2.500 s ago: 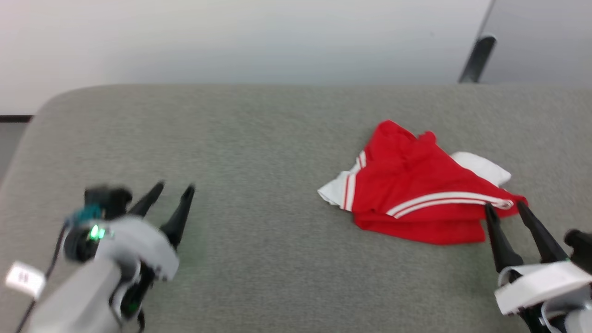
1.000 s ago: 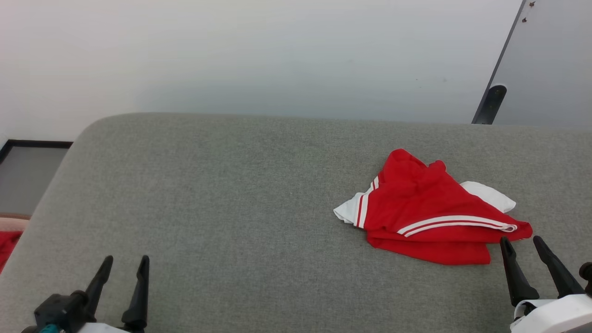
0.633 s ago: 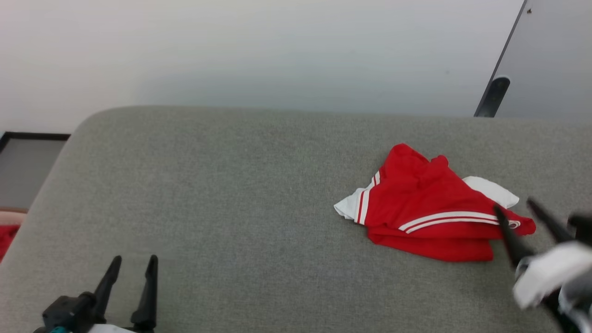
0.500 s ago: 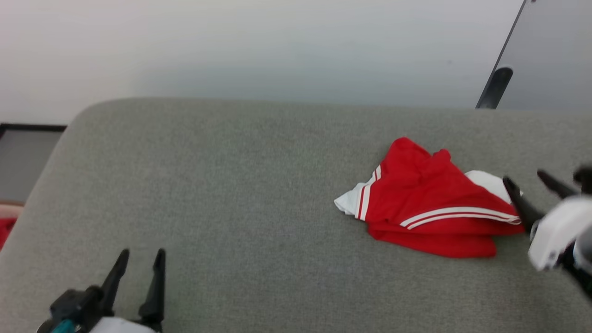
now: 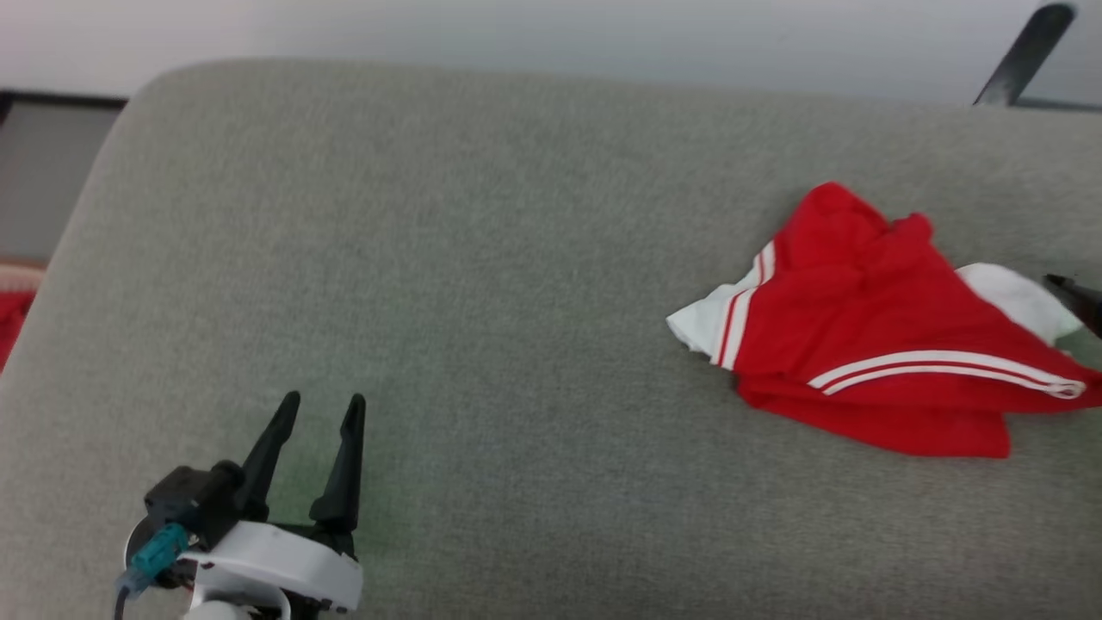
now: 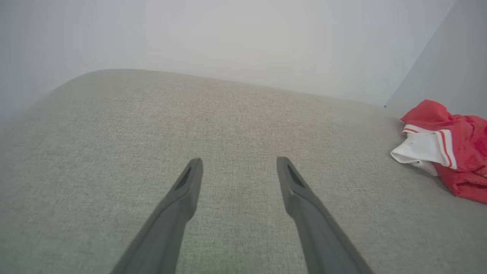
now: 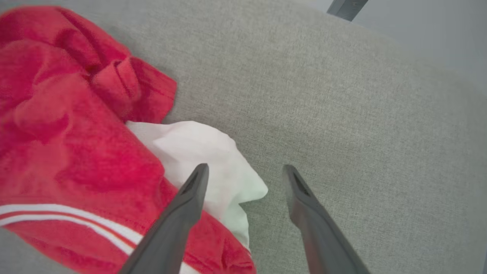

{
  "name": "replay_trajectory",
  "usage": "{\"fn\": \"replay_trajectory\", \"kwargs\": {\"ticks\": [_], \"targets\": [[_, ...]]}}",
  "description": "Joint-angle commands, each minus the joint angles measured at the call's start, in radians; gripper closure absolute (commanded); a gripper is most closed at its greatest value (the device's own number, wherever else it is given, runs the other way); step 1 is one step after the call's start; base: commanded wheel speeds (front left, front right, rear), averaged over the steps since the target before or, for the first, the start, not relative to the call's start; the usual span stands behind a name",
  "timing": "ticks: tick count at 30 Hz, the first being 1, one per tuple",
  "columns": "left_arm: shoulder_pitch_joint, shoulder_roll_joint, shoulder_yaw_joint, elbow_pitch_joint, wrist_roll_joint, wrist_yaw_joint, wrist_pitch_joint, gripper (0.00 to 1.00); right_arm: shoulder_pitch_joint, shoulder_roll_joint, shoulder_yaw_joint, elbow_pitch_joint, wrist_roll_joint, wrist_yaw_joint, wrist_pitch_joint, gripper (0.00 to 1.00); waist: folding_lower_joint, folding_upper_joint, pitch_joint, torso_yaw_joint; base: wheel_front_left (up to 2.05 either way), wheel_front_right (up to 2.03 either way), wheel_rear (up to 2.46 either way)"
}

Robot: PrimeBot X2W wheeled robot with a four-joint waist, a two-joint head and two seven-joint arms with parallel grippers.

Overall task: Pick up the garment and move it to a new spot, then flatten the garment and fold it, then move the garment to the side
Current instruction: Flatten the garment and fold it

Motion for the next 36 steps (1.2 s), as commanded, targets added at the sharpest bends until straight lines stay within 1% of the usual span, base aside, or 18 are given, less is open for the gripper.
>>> {"fn": "replay_trajectory", "kwargs": {"ticks": [1, 6, 10, 12, 13, 14, 15, 16, 18, 21, 26, 28, 31, 36], "targets": [[-0.021, -0.013, 0.005, 0.008, 0.013, -0.012, 0.0, 0.0, -0.034, -0.01, 0.018, 0.033, 0.02, 0.0, -0.001, 0.0, 0.0, 0.0, 0.086, 0.06, 0.0, 0.0, 0.0], [-0.042, -0.035, 0.028, 0.027, 0.029, -0.031, 0.0, 0.0, -0.054, 0.006, 0.078, 0.101, 0.067, 0.0, 0.035, 0.0, 0.0, 0.0, 0.112, 0.067, 0.0, 0.0, 0.0], [-0.047, -0.047, 0.04, 0.038, 0.039, -0.043, 0.0, 0.0, -0.049, 0.011, 0.127, 0.109, 0.104, 0.001, 0.071, 0.0, 0.0, 0.0, 0.111, 0.064, 0.0, 0.0, 0.0], [-0.053, -0.052, 0.048, 0.044, 0.047, -0.048, 0.0, 0.0, -0.051, 0.01, 0.146, 0.109, 0.116, 0.001, 0.063, 0.0, 0.0, 0.0, 0.11, 0.061, 0.0, 0.0, 0.0], [-0.055, -0.055, 0.052, 0.047, 0.049, -0.052, 0.0, 0.0, -0.049, 0.01, 0.159, 0.113, 0.125, 0.001, 0.068, 0.36, 0.0, 0.0, 0.109, 0.059, 0.0, 0.0, 0.0], [-0.056, -0.056, 0.056, 0.049, 0.053, -0.053, 0.0, 0.0, -0.05, 0.008, 0.173, 0.113, 0.133, 0.001, 0.074, 0.59, 0.0, 0.0, 0.108, 0.056, 0.0, 0.0, 0.0], [-0.058, -0.059, 0.057, 0.053, 0.056, -0.058, 0.0, 0.0, -0.052, 0.005, 0.179, 0.113, 0.141, 0.001, 0.072, 0.91, 0.0, 0.0, 0.107, 0.054, 0.0, 0.0, 0.0], [-0.061, -0.061, 0.06, 0.055, 0.06, -0.061, 0.0, 0.0, -0.058, 0.002, 0.182, 0.118, 0.151, 0.001, 0.069, 1.0, 0.0, 0.0, 0.106, 0.051, 0.0, 0.0, 0.0], [-0.062, -0.065, 0.066, 0.061, 0.065, -0.066, 0.0, 0.0, -0.071, -0.003, 0.188, 0.122, 0.152, 0.0, 0.047, 1.0, 0.0, 0.0, 0.1, 0.045, 0.0, 0.0, 0.0], [-0.055, -0.072, 0.075, 0.067, 0.075, -0.073, 0.0, 0.0, -0.089, -0.006, 0.177, 0.131, 0.156, 0.0, -0.022, 1.0, 0.0, 0.0, 0.087, 0.035, 0.0, 0.0, 0.0], [-0.036, -0.078, 0.092, 0.071, 0.081, -0.08, 0.0, 0.0, -0.098, -0.026, 0.12, 0.133, 0.146, 0.0, -0.209, 1.0, 0.0, 0.0, 0.065, 0.016, 0.0, 0.0, 0.0], [-0.026, -0.08, 0.099, 0.071, 0.085, -0.083, 0.0, 0.0, -0.087, -0.026, 0.071, 0.148, 0.138, 0.0, -0.3, 1.0, 0.0, 0.0, 0.055, 0.007, 0.0, 0.0, 0.0], [-0.019, -0.084, 0.105, 0.071, 0.089, -0.087, 0.0, 0.0, -0.054, -0.01, -0.025, 0.188, 0.125, 0.0, -0.426, 1.0, 0.0, 0.0, 0.045, -0.003, 0.0, 0.0, 0.0], [-0.001, -0.09, 0.114, 0.071, 0.097, -0.089, 0.0, 0.0, 0.048, 0.027, -0.196, 0.233, 0.101, 0.0, -0.611, 1.0, 0.0, 0.0, 0.031, -0.016, 0.0, 0.0, 0.0]]}}
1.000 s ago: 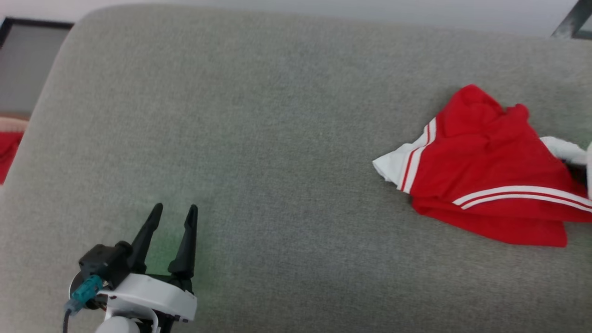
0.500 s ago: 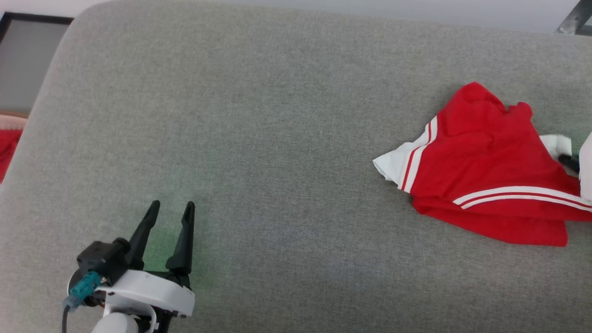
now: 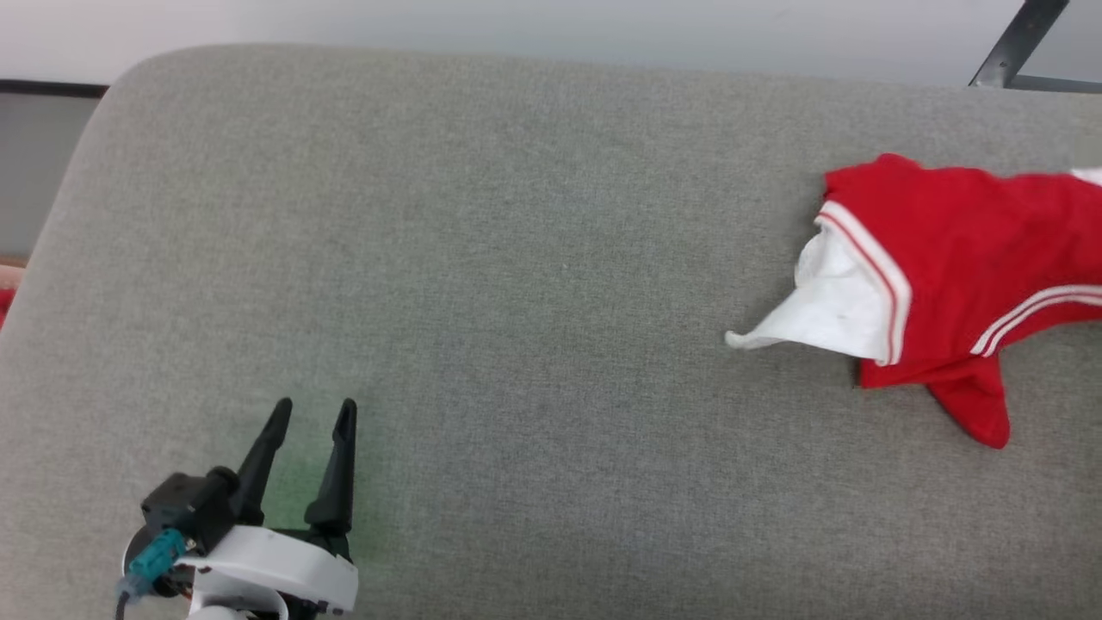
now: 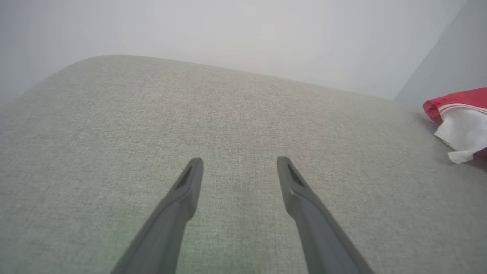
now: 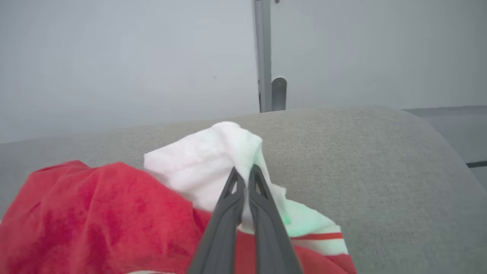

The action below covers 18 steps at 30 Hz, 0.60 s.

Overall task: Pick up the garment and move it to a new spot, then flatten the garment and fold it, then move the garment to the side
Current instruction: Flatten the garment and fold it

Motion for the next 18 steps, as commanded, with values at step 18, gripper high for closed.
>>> {"fn": "replay_trajectory", "kwargs": {"ticks": [18], "targets": [[0.012, -0.014, 0.026, 0.005, 0.017, -0.013, 0.0, 0.0, 0.368, 0.244, -0.543, -0.043, 0.004, -0.001, -0.207, 1.0, 0.0, -0.0001, -0.016, -0.053, 0.0, 0.0, 0.0]]}}
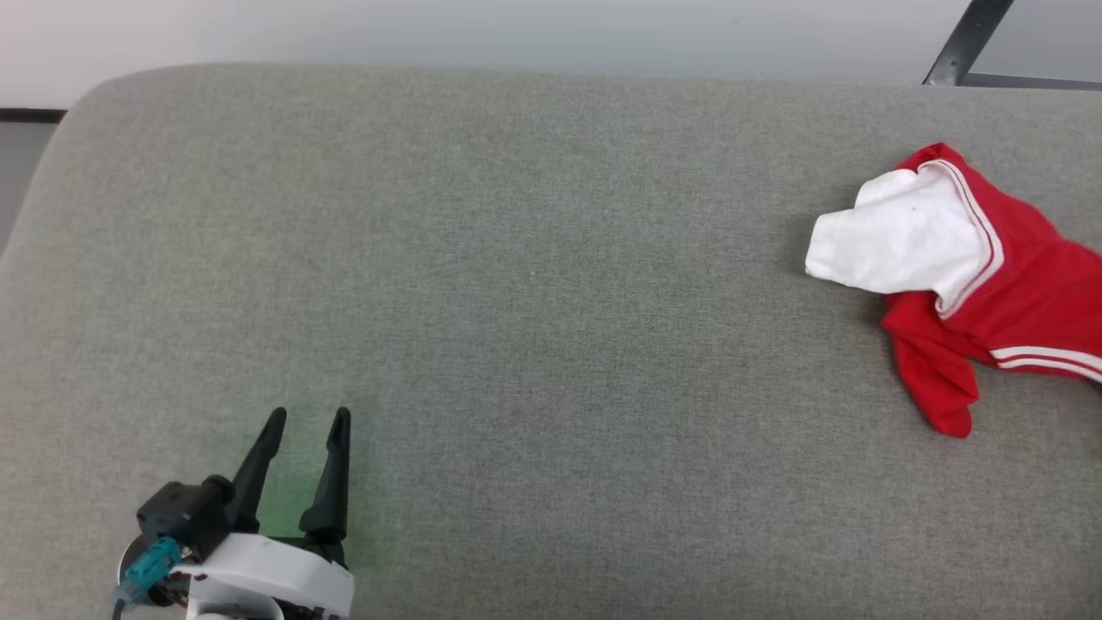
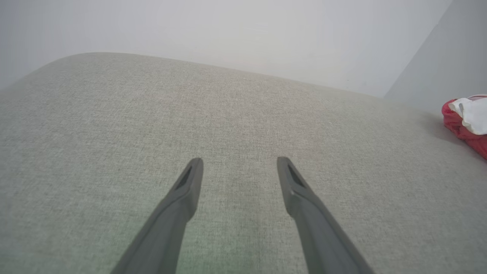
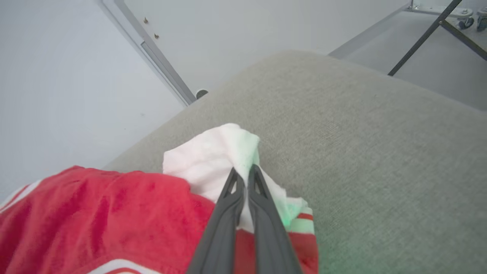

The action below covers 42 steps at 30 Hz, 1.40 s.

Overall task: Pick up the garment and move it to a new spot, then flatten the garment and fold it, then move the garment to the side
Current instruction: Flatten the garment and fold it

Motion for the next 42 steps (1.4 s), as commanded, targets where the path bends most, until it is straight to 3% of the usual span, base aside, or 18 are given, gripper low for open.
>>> {"fn": "replay_trajectory", "kwargs": {"ticks": [1, 2, 3, 4, 5, 6, 11, 15, 22, 26, 32, 42], "targets": [[-0.013, -0.001, -0.001, 0.001, 0.003, -0.004, 0.0, 0.0, 0.014, 0.014, -0.039, -0.014, -0.021, -0.001, -0.007, 1.0, 0.0, -0.0001, 0.0, -0.003, 0.0, 0.0, 0.0], [-0.013, -0.002, -0.003, 0.001, 0.004, -0.004, 0.0, 0.0, 0.018, 0.023, -0.056, -0.019, -0.043, -0.001, 0.003, 1.0, 0.0, -0.0001, 0.0, -0.003, 0.0, 0.0, 0.0], [-0.013, -0.003, -0.006, 0.003, 0.004, -0.005, 0.0, 0.0, 0.02, 0.032, -0.063, -0.026, -0.065, -0.001, 0.015, 0.91, 0.0, -0.0001, 0.0, -0.002, 0.0, 0.0, 0.0], [-0.014, -0.004, -0.008, 0.005, 0.004, -0.005, 0.0, 0.0, 0.018, 0.04, -0.074, -0.036, -0.08, -0.001, 0.025, 0.74, 0.0, -0.0001, 0.0, -0.001, 0.0, 0.0, 0.0], [-0.015, -0.003, -0.011, 0.007, 0.004, -0.006, 0.0, 0.0, 0.019, 0.047, -0.083, -0.052, -0.106, 0.0, 0.031, 0.47, 0.0, -0.0001, 0.0, 0.0, 0.0, 0.0, 0.0], [-0.016, 0.0, -0.014, 0.009, 0.004, -0.007, 0.0, 0.0, 0.023, 0.053, -0.094, -0.067, -0.127, 0.0, 0.038, 0.0, 0.0, -0.0001, 0.0, -0.001, 0.0, 0.0, 0.0], [-0.05, 0.045, -0.02, 0.005, 0.004, -0.007, 0.0, 0.0, 0.055, 0.088, -0.123, -0.184, -0.238, -0.001, 0.037, 0.0, 0.0, -0.0001, -0.007, -0.009, 0.0, 0.0, 0.0], [-0.108, 0.114, -0.041, -0.027, 0.007, -0.008, 0.029, 0.0, 0.104, 0.114, -0.073, -0.336, -0.305, 0.0, 0.053, 0.0, 0.0, -0.0001, -0.024, -0.032, 0.0, 0.0, 0.0], [-0.323, 0.271, -0.195, -0.136, -0.053, -0.008, 0.181, 0.0, 0.22, 0.127, 0.188, -0.637, -0.35, 0.0, 0.073, 0.0, 0.0, -0.0001, -0.03, -0.101, 0.0, 0.0, 0.0], [-0.524, 0.311, -0.343, -0.136, -0.19, -0.007, 0.333, 0.0, 0.256, 0.13, 0.368, -0.733, -0.367, 0.0, 0.079, 0.0, 0.0, -0.0001, -0.01, -0.153, 0.0, 0.0, 0.0], [-0.822, 0.271, -0.503, 0.035, -0.488, -0.007, 0.642, 0.0, 0.244, 0.159, 0.516, -0.76, -0.36, -0.001, 0.051, 0.0, 0.0, -0.0001, 0.048, -0.255, 0.0, 0.0, 0.0], [-1.063, 0.146, -0.625, 0.316, -0.692, -0.007, 0.939, 0.0, 0.197, 0.179, 0.574, -0.721, -0.39, -0.001, -0.018, 0.0, 0.0, -0.0001, 0.137, -0.396, 0.0, 0.0, 0.0]]}}
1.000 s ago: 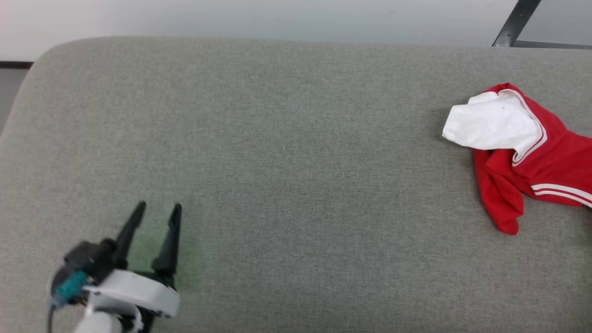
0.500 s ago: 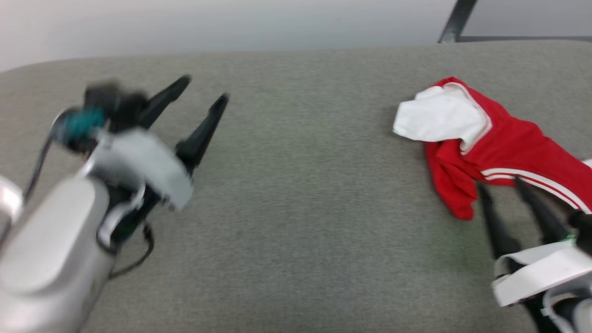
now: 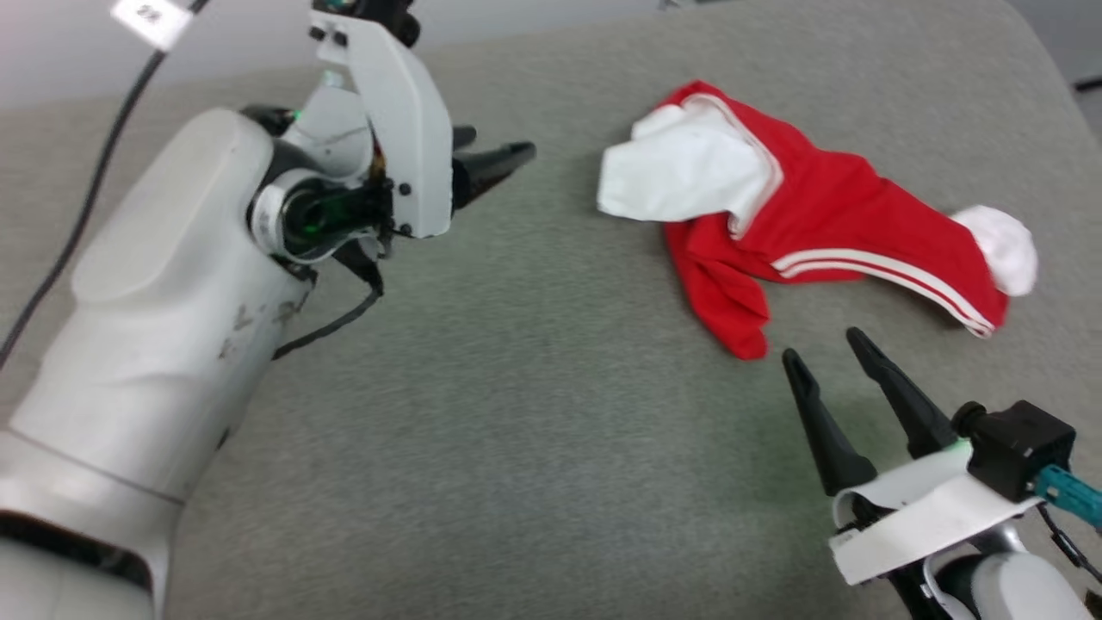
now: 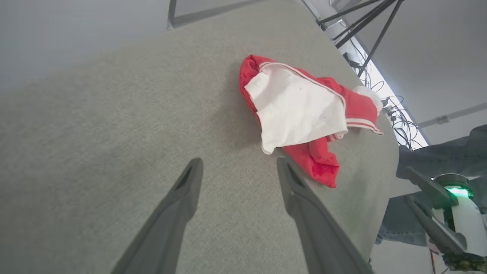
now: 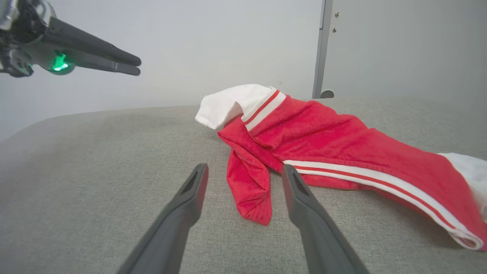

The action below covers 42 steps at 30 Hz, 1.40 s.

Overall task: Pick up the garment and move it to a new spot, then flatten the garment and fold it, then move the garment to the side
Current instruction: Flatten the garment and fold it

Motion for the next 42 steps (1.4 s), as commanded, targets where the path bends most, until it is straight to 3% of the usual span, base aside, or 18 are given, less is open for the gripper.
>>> {"fn": "replay_trajectory", "kwargs": {"ticks": [1, 10, 20, 21, 22, 23, 31, 42], "targets": [[-0.02, 0.0, -0.004, 0.028, -0.013, -0.002, 0.021, 0.0, -0.027, 0.014, 0.009, 0.001, -0.004, -0.001, -0.012, 0.0, 0.0, 0.0, 0.076, -0.094, 0.0, 0.0, 0.0], [-0.081, -0.043, -0.032, 0.193, -0.077, -0.002, 0.108, 0.0, -0.059, 0.037, 0.054, 0.043, -0.001, -0.001, -0.063, 0.0, 0.0, 0.0, 0.13, -0.171, 0.0, 0.0, 0.0], [-0.109, -0.08, -0.042, 0.209, -0.149, -0.002, 0.121, 0.0, -0.087, 0.042, 0.065, 0.069, 0.006, -0.001, -0.089, 0.0, 0.0, 0.0, 0.159, -0.178, 0.0, 0.0, 0.0], [-0.11, -0.083, -0.039, 0.209, -0.155, -0.002, 0.115, 0.14, -0.089, 0.042, 0.062, 0.071, 0.005, -0.001, -0.09, 0.0, 0.0, 0.0, 0.159, -0.175, 0.0, 0.0, 0.0], [-0.11, -0.085, -0.039, 0.21, -0.159, -0.002, 0.109, 0.45, -0.091, 0.042, 0.059, 0.073, 0.004, -0.001, -0.09, 0.0, 0.0, 0.0, 0.158, -0.171, 0.0, 0.0, 0.0], [-0.111, -0.086, -0.04, 0.207, -0.164, -0.002, 0.103, 1.0, -0.09, 0.041, 0.056, 0.074, 0.003, -0.001, -0.09, 0.0, 0.0, 0.0, 0.155, -0.165, 0.0, 0.0, 0.0], [-0.088, -0.072, -0.04, 0.141, -0.224, -0.002, 0.075, 1.0, -0.059, 0.008, 0.014, 0.053, -0.008, -0.001, -0.063, 0.0, 0.0, 0.0, 0.092, -0.034, 0.0, 0.0, 0.0], [0.065, 0.147, -0.023, -0.058, -0.313, -0.002, 0.057, 1.0, -0.011, -0.055, -0.022, -0.048, -0.024, -0.001, 0.056, 0.0, 0.0, 0.0, -0.019, 0.198, 0.0, 0.0, 0.0]]}}
